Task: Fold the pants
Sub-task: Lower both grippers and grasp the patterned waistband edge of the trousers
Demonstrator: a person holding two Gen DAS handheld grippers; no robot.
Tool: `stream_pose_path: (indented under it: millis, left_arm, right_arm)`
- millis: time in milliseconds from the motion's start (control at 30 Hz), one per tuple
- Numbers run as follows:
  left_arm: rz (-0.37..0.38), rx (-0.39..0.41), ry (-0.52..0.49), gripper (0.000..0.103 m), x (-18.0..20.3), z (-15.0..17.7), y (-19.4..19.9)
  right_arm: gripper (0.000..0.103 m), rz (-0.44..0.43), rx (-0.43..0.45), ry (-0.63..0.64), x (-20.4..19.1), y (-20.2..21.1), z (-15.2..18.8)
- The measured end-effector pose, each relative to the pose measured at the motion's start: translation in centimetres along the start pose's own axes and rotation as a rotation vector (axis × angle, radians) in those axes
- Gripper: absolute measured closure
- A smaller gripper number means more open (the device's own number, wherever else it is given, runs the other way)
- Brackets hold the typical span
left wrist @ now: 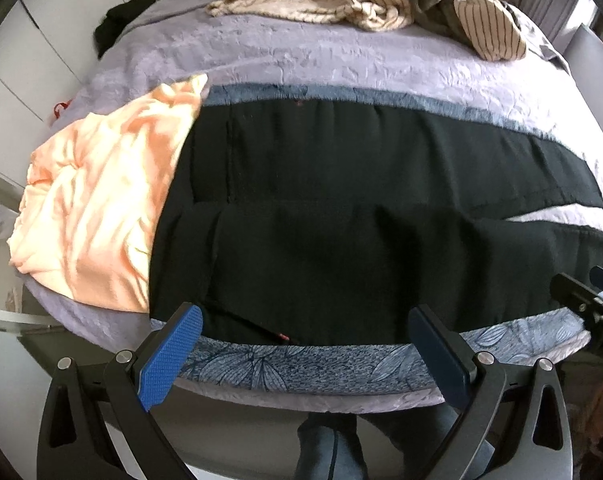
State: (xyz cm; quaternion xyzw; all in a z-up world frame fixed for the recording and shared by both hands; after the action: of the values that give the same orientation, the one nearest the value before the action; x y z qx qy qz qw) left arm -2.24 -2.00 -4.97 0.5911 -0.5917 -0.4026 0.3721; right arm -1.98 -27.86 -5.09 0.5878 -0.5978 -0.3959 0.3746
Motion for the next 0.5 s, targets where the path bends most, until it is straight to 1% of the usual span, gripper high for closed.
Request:
stream_pose_path:
  millis: [67,100,200,267,300,367,433,500]
  left_arm:
    - [0.019,-0.011,-0.002,0.0,0.0,0.3,-0.6]
    - [0.015,-0.011,0.001,0.0,-0.2,0.4,-0.9]
    - [0.009,-0.008,0.017,0.0,-1.0,0.8,-1.8]
    - [0.026,-0.015,0.038,0.0,-1.8,1.1,-2.5]
    - [0.044,-0.029,0.053,0.0,-2.4,1.5,-2.9]
    - [0.105,-0.043,0.101,0.0,-3.6,2.4,-3.5]
    - [0.17,-0.052,0.162,0.0,-5.0,3.7,-3.8]
    - [0.224,-0.065,0.223,0.0,-6.5,5.4,-4.0]
  right_arm:
    - [0.0,-0.019,0.0,-0.022,0.1,-0.2,0.2]
    - [0.0,-0.038,-0.002,-0.036,0.2,-0.3,0.3]
    - [0.0,-0.132,-0.015,-0.114,0.8,-1.3,0.7]
    - [0.0,-0.202,-0.029,-0.172,1.3,-1.9,1.1]
    - [0.0,-0.258,-0.042,-0.211,1.7,-2.3,1.5]
    - [0.0,-0.392,-0.087,-0.309,2.6,-3.1,2.9]
    - [0.002,-0.48,-0.126,-0.403,3.9,-3.7,4.7]
    - [0.011,-0.531,-0.173,-0.493,5.4,-4.2,6.9]
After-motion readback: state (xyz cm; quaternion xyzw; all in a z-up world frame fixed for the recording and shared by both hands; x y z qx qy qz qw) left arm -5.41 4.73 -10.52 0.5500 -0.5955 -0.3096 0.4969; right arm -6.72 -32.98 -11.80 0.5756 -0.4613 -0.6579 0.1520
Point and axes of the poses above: each gripper's, at about its wrist camera, not at the fingertips, and y roughly against the way its jaws point, x to its right, z to its underside, the point moved 5 cm from there along -y, roughly the way its jaws point, and after that the axes turned 9 degrees about x, right-handed, at the moved point
